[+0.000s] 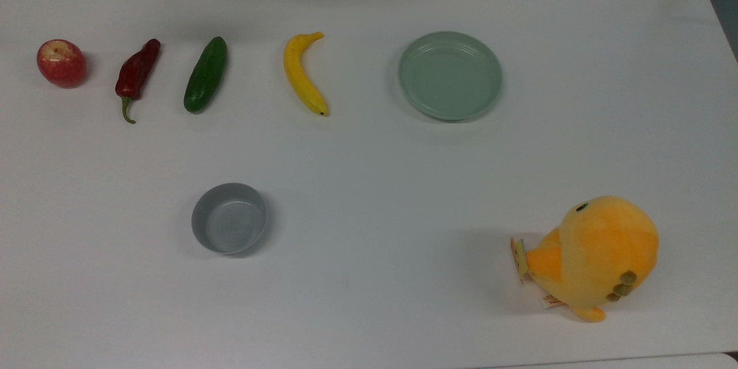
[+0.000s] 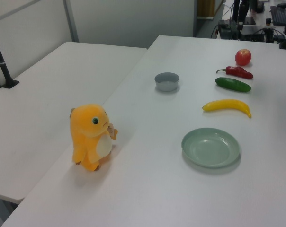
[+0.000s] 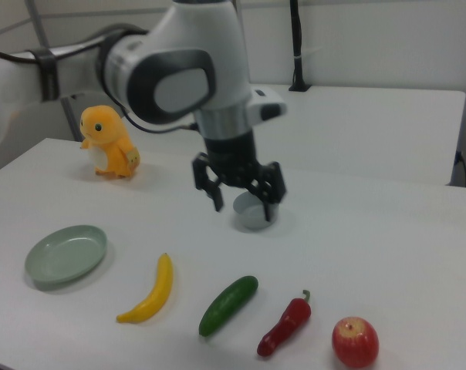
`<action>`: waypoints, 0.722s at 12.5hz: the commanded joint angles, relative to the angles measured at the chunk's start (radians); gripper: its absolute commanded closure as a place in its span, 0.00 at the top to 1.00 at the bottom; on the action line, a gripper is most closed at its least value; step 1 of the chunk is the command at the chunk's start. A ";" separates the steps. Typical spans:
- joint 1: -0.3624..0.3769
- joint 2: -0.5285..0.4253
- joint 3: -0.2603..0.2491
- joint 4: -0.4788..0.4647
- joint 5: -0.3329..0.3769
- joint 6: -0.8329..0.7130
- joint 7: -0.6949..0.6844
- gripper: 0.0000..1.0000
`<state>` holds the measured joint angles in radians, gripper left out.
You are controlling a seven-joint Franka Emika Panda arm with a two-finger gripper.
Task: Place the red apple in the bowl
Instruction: 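Move the open gripper over the red apple and lower it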
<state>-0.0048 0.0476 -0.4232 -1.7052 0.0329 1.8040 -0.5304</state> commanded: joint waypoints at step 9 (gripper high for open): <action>-0.199 0.265 -0.028 -0.048 0.007 0.342 -0.299 1.00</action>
<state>-0.1928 0.2705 -0.4480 -1.7207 0.0336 2.0525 -0.8064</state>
